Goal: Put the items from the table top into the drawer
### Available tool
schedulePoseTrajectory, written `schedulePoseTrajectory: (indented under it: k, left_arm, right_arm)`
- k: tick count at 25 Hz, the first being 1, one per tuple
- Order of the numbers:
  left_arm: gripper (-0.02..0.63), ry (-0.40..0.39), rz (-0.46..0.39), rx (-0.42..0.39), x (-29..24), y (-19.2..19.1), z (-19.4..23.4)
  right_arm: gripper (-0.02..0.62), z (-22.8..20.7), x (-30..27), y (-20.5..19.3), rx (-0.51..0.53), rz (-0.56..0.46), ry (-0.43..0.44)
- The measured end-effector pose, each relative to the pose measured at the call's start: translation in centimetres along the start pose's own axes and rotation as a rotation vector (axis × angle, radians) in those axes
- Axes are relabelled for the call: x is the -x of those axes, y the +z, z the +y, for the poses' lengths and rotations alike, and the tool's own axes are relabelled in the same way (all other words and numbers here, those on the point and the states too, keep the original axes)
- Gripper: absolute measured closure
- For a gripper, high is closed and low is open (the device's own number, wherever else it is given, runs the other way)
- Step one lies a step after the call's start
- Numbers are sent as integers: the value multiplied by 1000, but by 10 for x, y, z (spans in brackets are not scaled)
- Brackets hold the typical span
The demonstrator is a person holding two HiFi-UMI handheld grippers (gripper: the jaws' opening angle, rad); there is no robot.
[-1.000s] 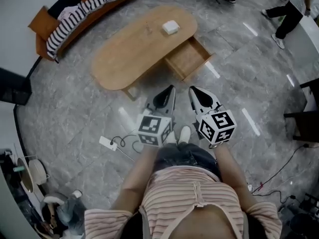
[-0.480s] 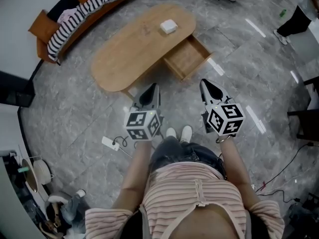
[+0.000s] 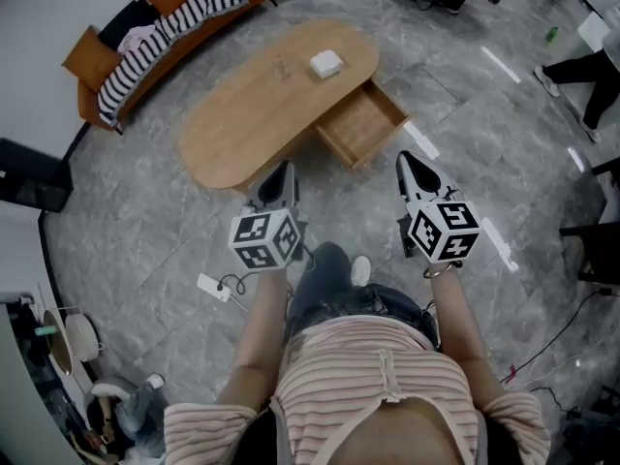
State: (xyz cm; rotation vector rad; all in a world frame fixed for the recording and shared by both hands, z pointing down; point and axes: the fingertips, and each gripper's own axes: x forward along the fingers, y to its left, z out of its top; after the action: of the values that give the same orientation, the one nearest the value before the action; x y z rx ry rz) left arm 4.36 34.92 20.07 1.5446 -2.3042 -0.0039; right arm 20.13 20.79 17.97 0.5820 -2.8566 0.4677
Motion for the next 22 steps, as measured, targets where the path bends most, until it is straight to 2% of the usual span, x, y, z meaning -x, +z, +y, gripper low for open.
schedulePoseTrajectory:
  k: [7,12,17,22]
  left_arm:
    - [592,1,9,-19,-14,6,-6]
    - [592,-26,-7,30,-31,12,-5]
    - [592,-22,-1,28,-57,22,14]
    - [592,-23,42,57,-108,19,42]
  right_arm:
    - [588,-4,-8,2,-1,-1,19]
    - [588,-6,-25,4,8,10,28]
    - [588,-9,-52,11,14,18,27]
    - [588,-27,-98,11,-9,45,11]
